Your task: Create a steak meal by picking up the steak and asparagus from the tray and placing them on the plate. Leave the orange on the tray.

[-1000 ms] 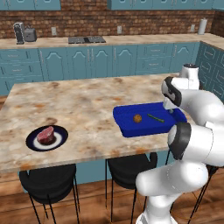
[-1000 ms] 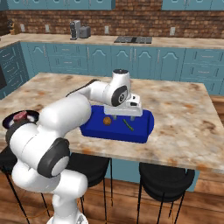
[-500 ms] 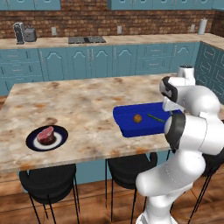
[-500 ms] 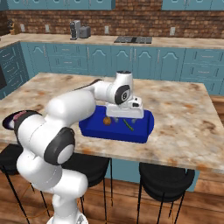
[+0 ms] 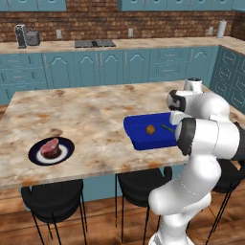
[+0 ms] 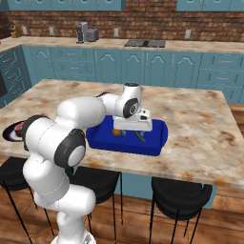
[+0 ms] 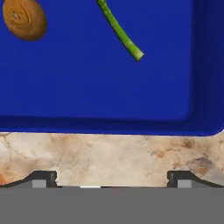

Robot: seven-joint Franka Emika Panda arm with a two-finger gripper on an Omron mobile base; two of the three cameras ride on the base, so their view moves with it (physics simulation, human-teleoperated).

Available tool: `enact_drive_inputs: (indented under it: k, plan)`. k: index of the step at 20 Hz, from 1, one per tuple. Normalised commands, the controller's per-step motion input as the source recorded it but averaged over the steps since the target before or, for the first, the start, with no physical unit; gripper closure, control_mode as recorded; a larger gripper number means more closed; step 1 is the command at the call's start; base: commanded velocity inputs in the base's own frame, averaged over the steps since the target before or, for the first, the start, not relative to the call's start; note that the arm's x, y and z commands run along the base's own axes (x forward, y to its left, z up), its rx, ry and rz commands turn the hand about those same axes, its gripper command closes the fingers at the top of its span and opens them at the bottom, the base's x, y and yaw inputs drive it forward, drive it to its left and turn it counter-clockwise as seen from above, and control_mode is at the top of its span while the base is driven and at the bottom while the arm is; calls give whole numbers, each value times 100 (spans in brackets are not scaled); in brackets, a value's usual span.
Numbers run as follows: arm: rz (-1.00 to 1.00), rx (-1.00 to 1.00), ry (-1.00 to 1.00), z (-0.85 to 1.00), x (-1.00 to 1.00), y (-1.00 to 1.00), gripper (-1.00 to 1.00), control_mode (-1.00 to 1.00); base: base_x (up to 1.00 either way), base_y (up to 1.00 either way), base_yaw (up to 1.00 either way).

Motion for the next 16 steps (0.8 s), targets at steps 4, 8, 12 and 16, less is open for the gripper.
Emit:
enact_drive_inputs:
  k: [4, 8, 12, 16]
  plan:
    - [5, 3, -2, -35, 37, 0, -100, -100, 0, 0, 0]
    - [5, 4, -10, -30, 30, 0, -100, -100, 0, 0, 0]
    - [4, 5, -13, -27, 31, 0, -100, -100, 0, 0, 0]
    - [5, 3, -5, -33, 26, 0, -100, -100, 0, 0, 0]
